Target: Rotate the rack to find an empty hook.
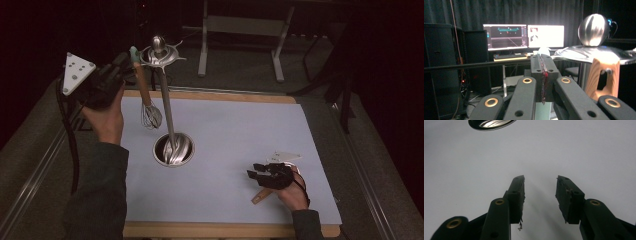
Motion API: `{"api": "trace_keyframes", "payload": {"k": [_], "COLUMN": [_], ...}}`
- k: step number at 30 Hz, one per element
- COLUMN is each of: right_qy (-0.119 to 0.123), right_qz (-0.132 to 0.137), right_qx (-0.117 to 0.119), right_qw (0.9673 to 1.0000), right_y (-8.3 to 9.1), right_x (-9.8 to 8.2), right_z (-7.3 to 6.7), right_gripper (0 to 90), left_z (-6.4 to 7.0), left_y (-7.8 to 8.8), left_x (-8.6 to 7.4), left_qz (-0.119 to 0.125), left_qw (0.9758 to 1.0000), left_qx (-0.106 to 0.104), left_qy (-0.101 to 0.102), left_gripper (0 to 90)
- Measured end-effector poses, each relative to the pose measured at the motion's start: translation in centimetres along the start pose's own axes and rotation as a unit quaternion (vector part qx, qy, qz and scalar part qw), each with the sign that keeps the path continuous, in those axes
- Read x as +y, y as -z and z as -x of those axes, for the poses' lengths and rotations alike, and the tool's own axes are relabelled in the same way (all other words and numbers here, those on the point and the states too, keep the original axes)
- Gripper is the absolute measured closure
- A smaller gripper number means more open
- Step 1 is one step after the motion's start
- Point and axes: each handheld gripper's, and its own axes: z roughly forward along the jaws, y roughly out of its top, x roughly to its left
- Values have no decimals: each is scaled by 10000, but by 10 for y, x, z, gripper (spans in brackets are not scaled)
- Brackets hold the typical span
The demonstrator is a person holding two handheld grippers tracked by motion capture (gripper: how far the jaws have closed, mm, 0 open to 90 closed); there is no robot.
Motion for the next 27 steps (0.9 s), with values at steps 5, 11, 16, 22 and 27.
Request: {"api": "trace_keyframes", "payload": {"k": [5, 11, 16, 22, 27], "right_qy": [-6, -2, -7, -47, -68], "right_qz": [13, 1, 15, 26, 57], "right_qx": [-9, -1, -7, -36, -47], "right_qw": [10000, 10000, 10000, 10000, 9999], "right_y": [1, 0, 1, 3, 5], "right_x": [0, 0, 0, 0, 0], "right_z": [1, 0, 0, 2, 3], "right_gripper": [580, 580, 580, 579, 580], "left_z": [-3, -8, -11, -14, -16], "left_y": [3, 8, 13, 17, 22], "left_x": [-3, -12, -21, -30, -40], "left_qz": [-147, -335, -442, -670, -807], "left_qw": [9998, 9992, 9988, 9974, 9964], "left_qx": [-33, -123, -179, -190, -228], "left_qy": [-126, -181, -141, -168, -97], "left_gripper": [897, 896, 892, 882, 880]}}
